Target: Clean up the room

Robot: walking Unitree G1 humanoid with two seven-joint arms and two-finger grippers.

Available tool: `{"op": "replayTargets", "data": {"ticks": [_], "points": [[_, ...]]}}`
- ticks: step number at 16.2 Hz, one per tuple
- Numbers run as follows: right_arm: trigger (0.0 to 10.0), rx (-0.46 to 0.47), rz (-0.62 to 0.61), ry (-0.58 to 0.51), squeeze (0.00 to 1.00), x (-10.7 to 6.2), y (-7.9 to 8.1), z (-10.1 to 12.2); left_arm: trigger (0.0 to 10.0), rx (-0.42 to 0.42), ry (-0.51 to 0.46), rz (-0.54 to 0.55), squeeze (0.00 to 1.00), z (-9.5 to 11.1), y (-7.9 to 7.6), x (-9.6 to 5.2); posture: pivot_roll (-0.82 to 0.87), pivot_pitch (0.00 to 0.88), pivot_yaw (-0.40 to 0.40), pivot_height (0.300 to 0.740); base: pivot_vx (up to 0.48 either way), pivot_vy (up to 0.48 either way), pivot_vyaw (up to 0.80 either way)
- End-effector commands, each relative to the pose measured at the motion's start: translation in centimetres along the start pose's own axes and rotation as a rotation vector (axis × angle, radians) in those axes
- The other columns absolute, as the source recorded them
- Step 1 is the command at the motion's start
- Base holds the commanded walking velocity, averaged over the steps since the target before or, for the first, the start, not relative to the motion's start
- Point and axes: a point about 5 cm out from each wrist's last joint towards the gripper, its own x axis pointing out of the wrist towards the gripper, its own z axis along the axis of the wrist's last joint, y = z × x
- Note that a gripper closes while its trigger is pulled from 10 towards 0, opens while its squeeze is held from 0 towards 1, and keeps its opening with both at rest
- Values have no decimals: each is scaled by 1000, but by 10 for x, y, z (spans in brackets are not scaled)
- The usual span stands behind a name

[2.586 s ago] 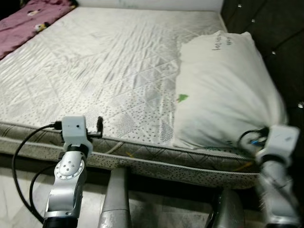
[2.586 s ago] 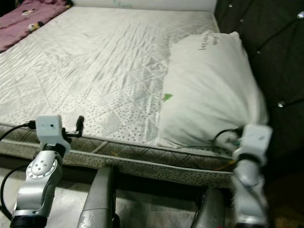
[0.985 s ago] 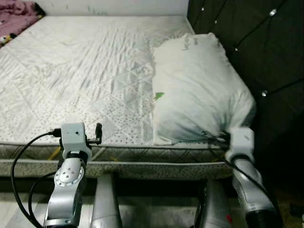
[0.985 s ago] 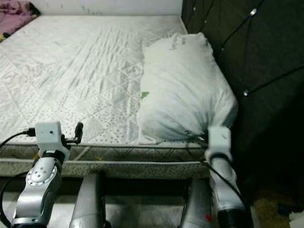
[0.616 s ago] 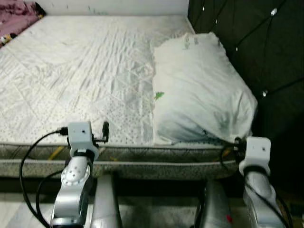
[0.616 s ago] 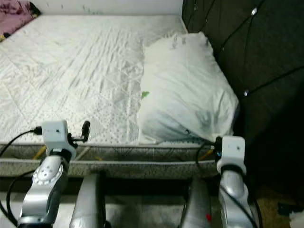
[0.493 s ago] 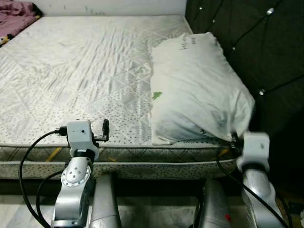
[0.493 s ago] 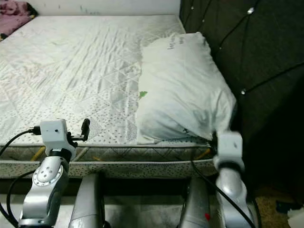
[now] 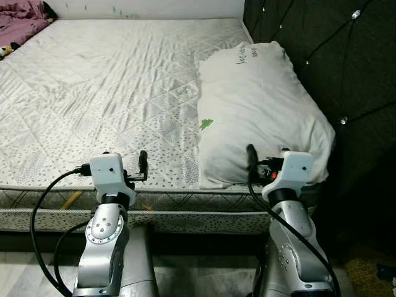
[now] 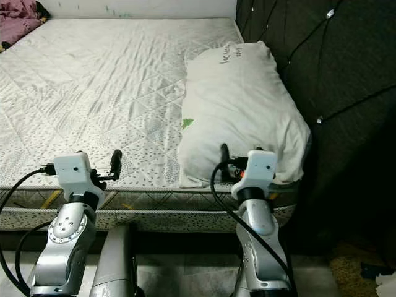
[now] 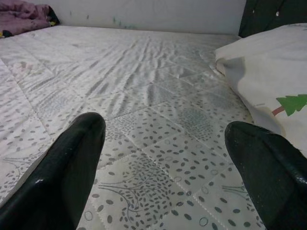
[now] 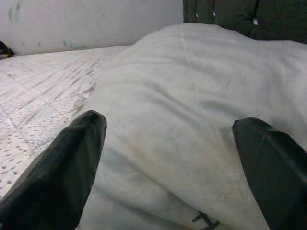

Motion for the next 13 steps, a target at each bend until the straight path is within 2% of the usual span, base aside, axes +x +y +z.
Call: {"op": "replayTargets", "data": {"ticks": [1, 2, 3, 5, 13], "points": [[10000, 0, 26, -14, 1000, 4, 5, 8, 10000, -4, -17, -12, 0, 4, -2, 3, 17, 0, 19, 497, 0, 0, 0], [10000, 26, 37, -3, 620, 6, 7, 9, 10000, -4, -19, -12, 0, 5, -2, 3, 16, 0, 18, 497, 0, 0, 0], [10000, 53, 84, -13, 0, 7, 11, 14, 10000, -6, -20, -11, 0, 5, -2, 4, 17, 0, 18, 497, 0, 0, 0], [10000, 79, 90, -37, 0, 10, 12, 20, 10000, -6, -20, -9, 0, 5, -2, 5, 22, 0, 18, 497, 0, 0, 0], [10000, 110, 103, -38, 0, 23, 13, 22, 10000, 20, -31, -14, 0, 7, -2, 11, 31, 0, 19, 582, 0, 0, 0]]}}
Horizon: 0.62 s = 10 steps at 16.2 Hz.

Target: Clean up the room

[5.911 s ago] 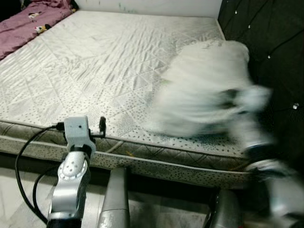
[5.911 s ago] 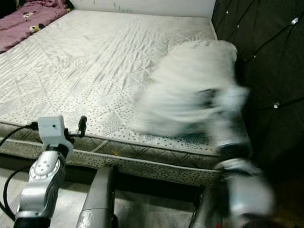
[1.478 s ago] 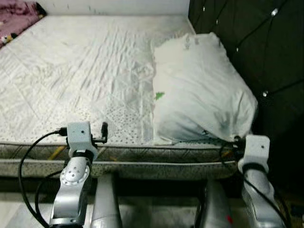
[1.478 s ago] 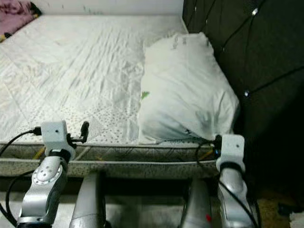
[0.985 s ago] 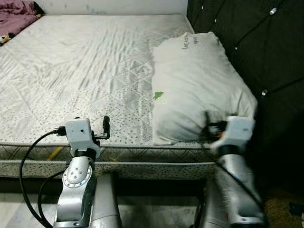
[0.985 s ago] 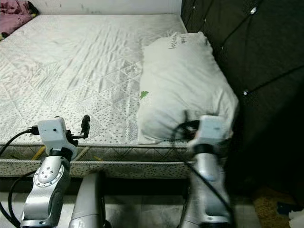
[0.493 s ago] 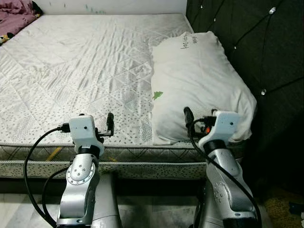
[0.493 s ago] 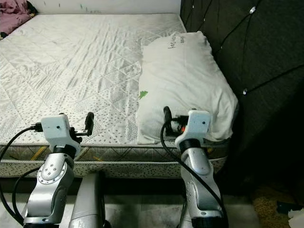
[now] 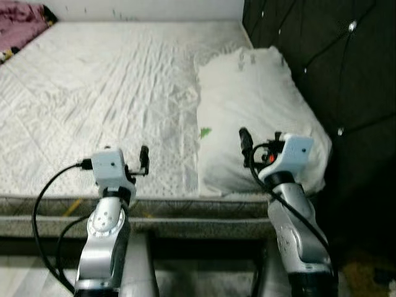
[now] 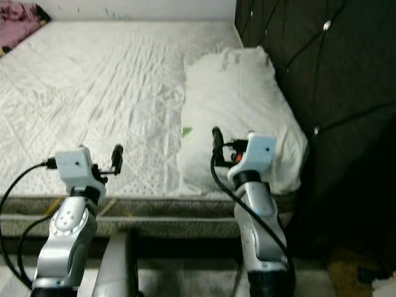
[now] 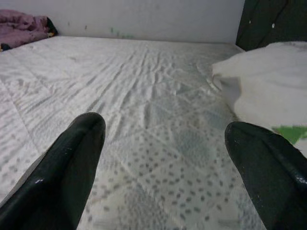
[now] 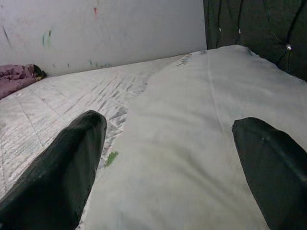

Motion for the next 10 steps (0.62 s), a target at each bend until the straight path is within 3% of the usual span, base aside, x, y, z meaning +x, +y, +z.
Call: {"op": "replayTargets", "data": {"ticks": [1, 5, 10], "points": [[10000, 3, 9, -7, 0, 4, 0, 3, 10000, 14, -4, -5, 0, 1, 1, 2, 31, 0, 20, 596, 0, 0, 0], [10000, -6, -20, -7, 0, 7, -7, 3, 10000, -9, -2, 19, 0, 1, 2, 3, 34, 0, 21, 641, 0, 0, 0], [10000, -6, -32, -2, 0, 8, -8, 2, 10000, 21, -29, -10, 0, 4, -1, 4, 35, 0, 22, 700, 0, 0, 0]]}}
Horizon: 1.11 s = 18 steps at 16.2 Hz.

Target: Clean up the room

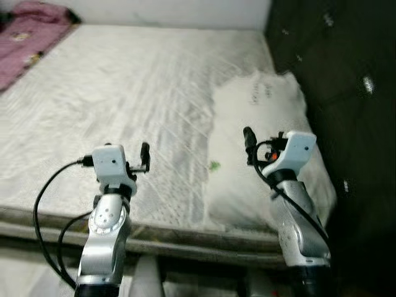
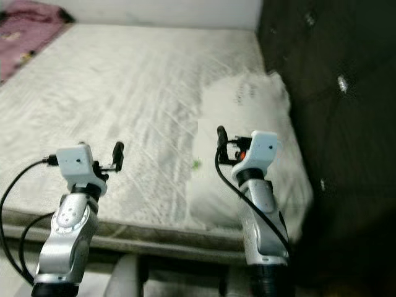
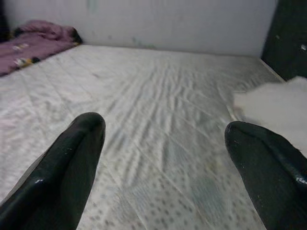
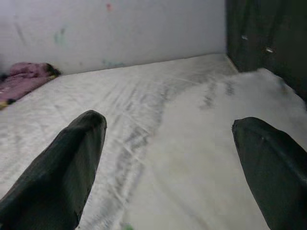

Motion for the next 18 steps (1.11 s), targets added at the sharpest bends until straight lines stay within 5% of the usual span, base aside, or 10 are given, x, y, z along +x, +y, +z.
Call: {"op": "replayTargets", "data": {"ticks": [1, 18], "points": [[10000, -6, -4, -4, 0, 2, -1, 1, 10000, 18, -15, -15, 0, 2, 0, 0, 35, 0, 23, 714, 0, 0, 0], [10000, -22, -39, 35, 0, -2, -4, -9, 10000, 7, 68, -25, 0, -7, -1, 2, 35, 0, 20, 740, 0, 0, 0]]}}
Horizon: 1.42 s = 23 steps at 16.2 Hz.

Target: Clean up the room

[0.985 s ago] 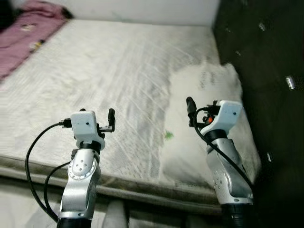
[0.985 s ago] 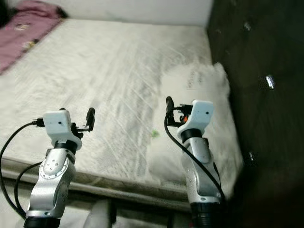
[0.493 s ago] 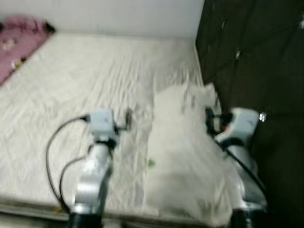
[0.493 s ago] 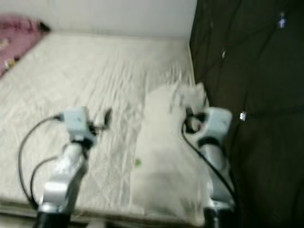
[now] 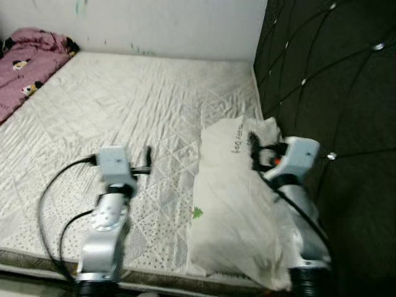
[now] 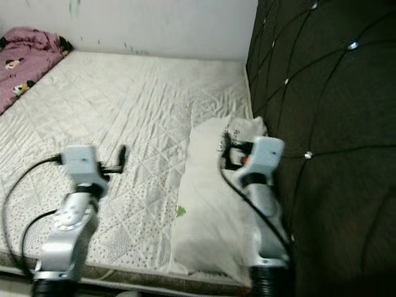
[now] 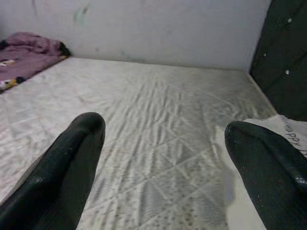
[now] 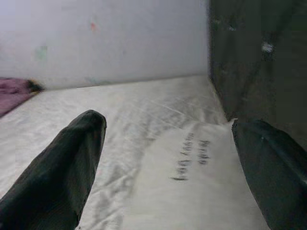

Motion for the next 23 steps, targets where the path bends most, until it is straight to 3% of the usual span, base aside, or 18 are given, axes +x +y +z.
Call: {"op": "replayTargets", "data": {"ticks": [1, 3, 7, 10, 11, 12, 17, 20, 21, 23], "points": [[10000, 30, -5, 31, 0, 0, 0, -2, 10000, -7, -4, -8, 0, 2, -2, 0, 34, 0, 19, 740, 0, 0, 0], [10000, 39, 2, 97, 0, -1, 2, -12, 10000, -15, -4, -7, 0, 2, -2, 0, 34, 0, 18, 740, 0, 0, 0], [10000, 51, 34, 121, 0, -3, 6, -16, 10000, -23, -5, -13, 0, 2, -3, 0, 34, 0, 18, 740, 0, 0, 0], [10000, -34, 64, 134, 0, -3, 13, -19, 10000, -27, -7, -22, 0, 2, -3, 0, 33, 0, 19, 740, 0, 439, 0], [10000, -26, 74, 131, 0, -3, 14, -18, 10000, -27, -7, -21, 0, 2, -3, 0, 33, 0, 19, 740, 0, 480, 0], [10000, 66, 103, 129, 0, -6, 16, -17, 10000, -28, -7, -20, 0, 2, -3, 0, 34, 0, 20, 740, 0, 480, 0], [10000, 72, 136, 172, 0, -7, 20, -22, 10000, -45, -13, -33, 0, 3, -4, 0, 35, 0, 19, 740, 0, 480, 0], [10000, 51, 136, 178, 0, -7, 19, -22, 10000, -64, -19, -41, 0, 4, -5, 0, 35, 0, 19, 740, 0, 480, 0], [10000, -20, 99, 178, 0, -5, 17, -24, 10000, -73, -22, -52, 0, 4, -5, 0, 34, 0, 19, 740, 0, 480, 0], [10000, -32, 150, 149, 0, -5, 21, -23, 10000, -92, -25, -70, 0, 4, -7, 0, 32, 0, 19, 740, 0, 480, 0]]}}
